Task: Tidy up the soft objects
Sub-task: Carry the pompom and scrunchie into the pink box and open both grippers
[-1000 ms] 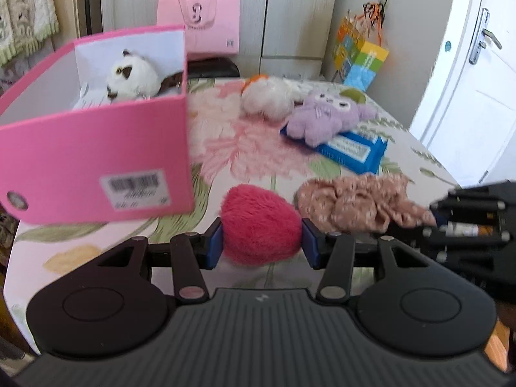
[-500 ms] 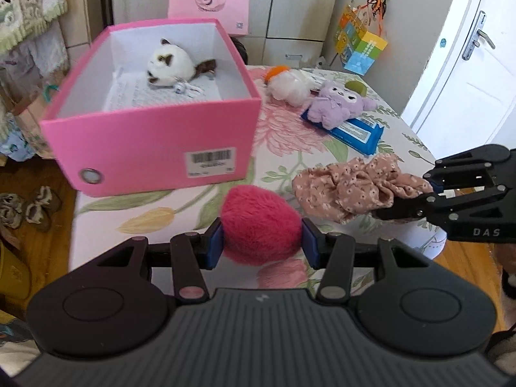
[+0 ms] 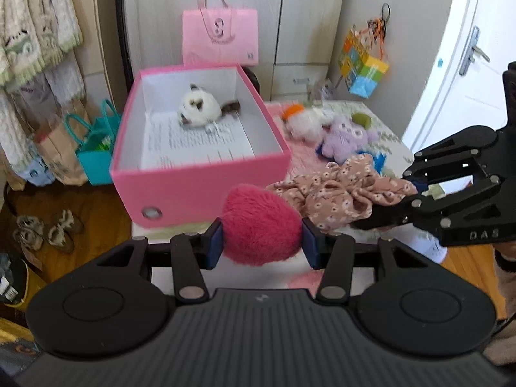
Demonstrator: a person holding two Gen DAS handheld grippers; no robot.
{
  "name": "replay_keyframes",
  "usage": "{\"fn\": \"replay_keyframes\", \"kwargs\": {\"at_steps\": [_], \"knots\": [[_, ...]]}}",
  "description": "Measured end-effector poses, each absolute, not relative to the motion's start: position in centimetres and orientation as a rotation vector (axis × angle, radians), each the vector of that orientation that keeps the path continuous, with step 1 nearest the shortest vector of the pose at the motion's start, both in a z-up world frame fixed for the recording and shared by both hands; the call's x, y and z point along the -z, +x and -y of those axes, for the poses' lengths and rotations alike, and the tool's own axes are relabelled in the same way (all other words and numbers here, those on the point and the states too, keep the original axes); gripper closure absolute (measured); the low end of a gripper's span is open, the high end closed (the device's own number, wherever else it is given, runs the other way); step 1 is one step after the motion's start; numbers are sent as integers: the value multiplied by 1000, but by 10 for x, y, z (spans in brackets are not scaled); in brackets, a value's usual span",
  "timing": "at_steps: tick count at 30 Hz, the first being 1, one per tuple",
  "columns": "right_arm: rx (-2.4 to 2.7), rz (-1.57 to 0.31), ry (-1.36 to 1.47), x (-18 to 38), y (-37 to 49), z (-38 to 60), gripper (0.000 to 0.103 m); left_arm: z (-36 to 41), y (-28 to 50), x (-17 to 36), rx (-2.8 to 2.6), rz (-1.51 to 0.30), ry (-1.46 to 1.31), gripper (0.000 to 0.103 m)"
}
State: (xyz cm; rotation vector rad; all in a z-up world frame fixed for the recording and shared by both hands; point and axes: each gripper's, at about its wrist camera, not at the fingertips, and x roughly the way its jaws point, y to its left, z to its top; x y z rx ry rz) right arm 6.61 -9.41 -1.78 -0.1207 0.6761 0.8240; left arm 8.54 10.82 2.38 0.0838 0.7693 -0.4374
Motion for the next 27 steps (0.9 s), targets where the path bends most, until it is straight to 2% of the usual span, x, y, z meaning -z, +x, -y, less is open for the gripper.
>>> {"fn": "replay_keyframes", "kwargs": {"at_steps": [7,13,27], "knots": [[-818,-567,-135,-13,96,76,87,-116,124,-44,415,-678,55,55],[-796,-519,-135,-22,141,65,87,-116,186,-46,411,-679,40,55],[-572,-513,-407,1,273,27,87,-110,345,-10,272,-748,83,55]]}}
